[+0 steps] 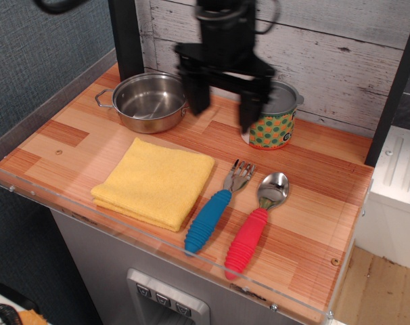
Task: Place the pot on the yellow cloth.
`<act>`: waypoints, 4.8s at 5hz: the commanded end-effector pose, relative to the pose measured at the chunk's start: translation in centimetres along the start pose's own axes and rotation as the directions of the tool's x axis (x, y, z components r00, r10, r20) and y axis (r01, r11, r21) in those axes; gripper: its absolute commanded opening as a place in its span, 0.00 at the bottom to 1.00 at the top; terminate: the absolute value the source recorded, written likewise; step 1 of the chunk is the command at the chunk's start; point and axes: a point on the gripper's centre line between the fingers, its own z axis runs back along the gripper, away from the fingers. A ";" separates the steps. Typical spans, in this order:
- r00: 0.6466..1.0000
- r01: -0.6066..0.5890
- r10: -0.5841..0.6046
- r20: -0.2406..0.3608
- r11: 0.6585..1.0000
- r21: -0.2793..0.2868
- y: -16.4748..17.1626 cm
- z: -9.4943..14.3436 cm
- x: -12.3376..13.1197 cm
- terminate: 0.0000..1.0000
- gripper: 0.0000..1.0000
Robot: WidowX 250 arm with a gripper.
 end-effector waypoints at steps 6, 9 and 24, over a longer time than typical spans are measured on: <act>0.948 0.309 -0.314 0.044 0.946 0.092 10.9 -5.0 3.7 0.00 1.00; 0.938 0.346 -0.346 -0.014 0.936 0.060 11.7 -7.7 3.9 0.00 1.00; 0.997 -0.019 0.030 -0.064 0.987 0.158 3.0 -5.3 -3.4 0.00 0.00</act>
